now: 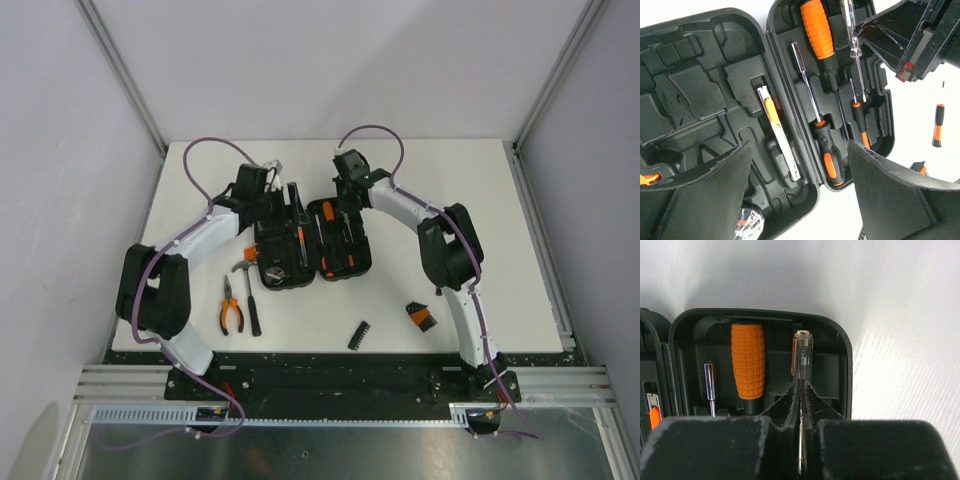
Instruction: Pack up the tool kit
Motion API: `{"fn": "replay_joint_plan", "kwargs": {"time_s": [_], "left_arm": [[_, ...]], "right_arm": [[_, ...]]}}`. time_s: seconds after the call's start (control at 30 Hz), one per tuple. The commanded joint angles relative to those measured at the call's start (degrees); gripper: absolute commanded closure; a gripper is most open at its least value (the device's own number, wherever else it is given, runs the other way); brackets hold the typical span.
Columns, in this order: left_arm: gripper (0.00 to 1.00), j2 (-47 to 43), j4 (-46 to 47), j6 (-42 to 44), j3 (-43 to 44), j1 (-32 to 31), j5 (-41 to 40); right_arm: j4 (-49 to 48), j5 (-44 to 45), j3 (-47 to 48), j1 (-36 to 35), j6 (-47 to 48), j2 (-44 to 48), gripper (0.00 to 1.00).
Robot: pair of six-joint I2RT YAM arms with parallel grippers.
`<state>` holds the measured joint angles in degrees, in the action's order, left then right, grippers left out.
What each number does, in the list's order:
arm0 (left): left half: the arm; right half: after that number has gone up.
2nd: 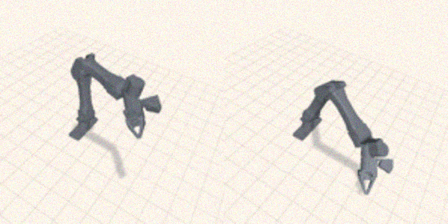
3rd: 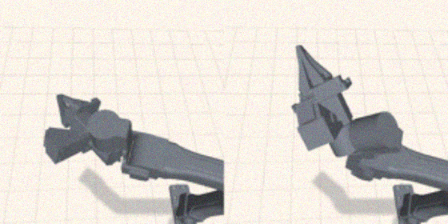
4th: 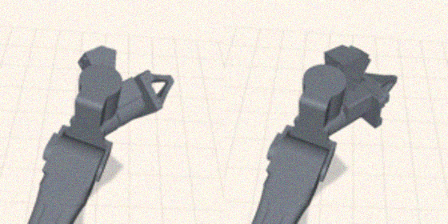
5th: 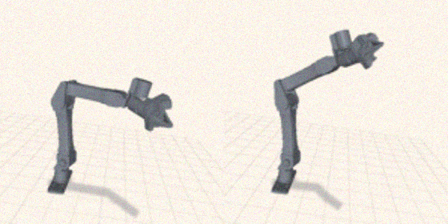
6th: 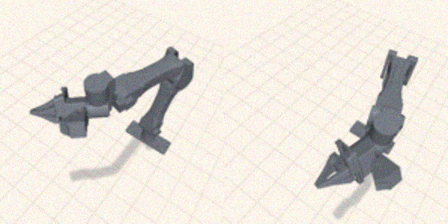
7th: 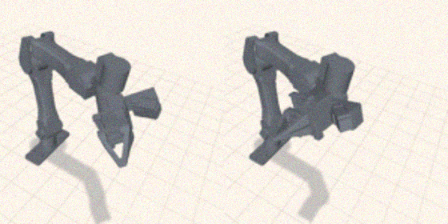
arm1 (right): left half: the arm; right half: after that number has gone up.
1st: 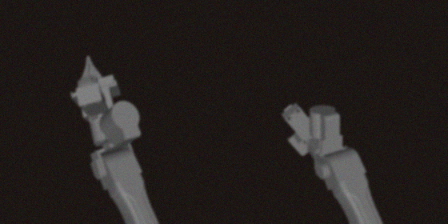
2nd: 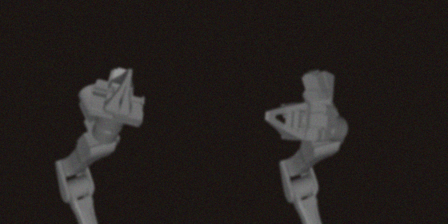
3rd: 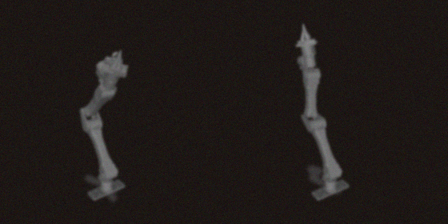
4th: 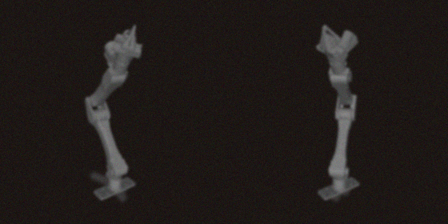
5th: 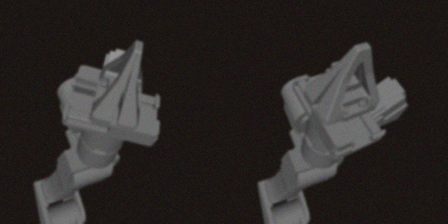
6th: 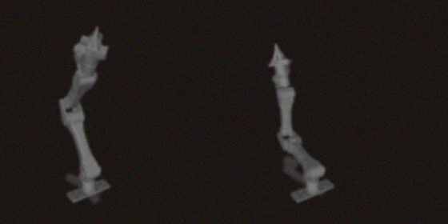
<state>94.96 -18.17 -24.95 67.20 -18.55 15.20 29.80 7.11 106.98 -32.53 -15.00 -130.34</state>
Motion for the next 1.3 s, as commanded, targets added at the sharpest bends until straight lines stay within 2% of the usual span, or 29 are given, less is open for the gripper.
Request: {"fn": "replay_joint_plan", "kwargs": {"time_s": [0.0, 0.23, 0.4, 0.6, 0.67, 0.8, 1.03, 1.27], "left_arm": [[0.18, -0.02, 1.03, 1.29, -0.52, 0.43, -0.66], [0.18, 1.01, 1.08, 1.26, -0.24, 0.4, -1.11], [0.18, 2.86, 1.06, 0.99, 1.7, 0.44, -0.54], [0.18, 5.45, 1.05, 0.59, 5.66, 0.29, 0.24], [0.18, 6.59, 1.06, 0.51, 7.42, 0.12, 0.48], [0.19, 9.31, 1.08, 0.4, 11.25, -0.61, 1.03], [0.19, 13.63, 0.97, -0.01, 16.69, -2.2, 1.33], [0.2, 14.14, 0.96, -0.08, 17.16, -2.48, -0.49]], "right_arm": [[15.23, -2.56, -3.73, -0.42, -1.11, -9.16, 0.96], [16.2, -2.85, -4.95, -0.93, -0.96, -8.25, 0.95], [14.54, -3.53, -5.36, -1.15, -1.11, -7.06, 0.86], [14.39, -4.15, -5.42, -0.92, -2.45, -7.57, 0.81], [15.26, -3.71, -5.08, -0.61, -3.16, -7.95, 0.84], [17.63, -2.07, -3.63, -0.17, -3.73, -9.28, 0.98], [18.52, -2.06, -3.77, -0.24, -2.07, -9.96, 1.0], [23.19, -4.32, -1.05, -0.68, -1.91, -13.01, 1.0]]}}
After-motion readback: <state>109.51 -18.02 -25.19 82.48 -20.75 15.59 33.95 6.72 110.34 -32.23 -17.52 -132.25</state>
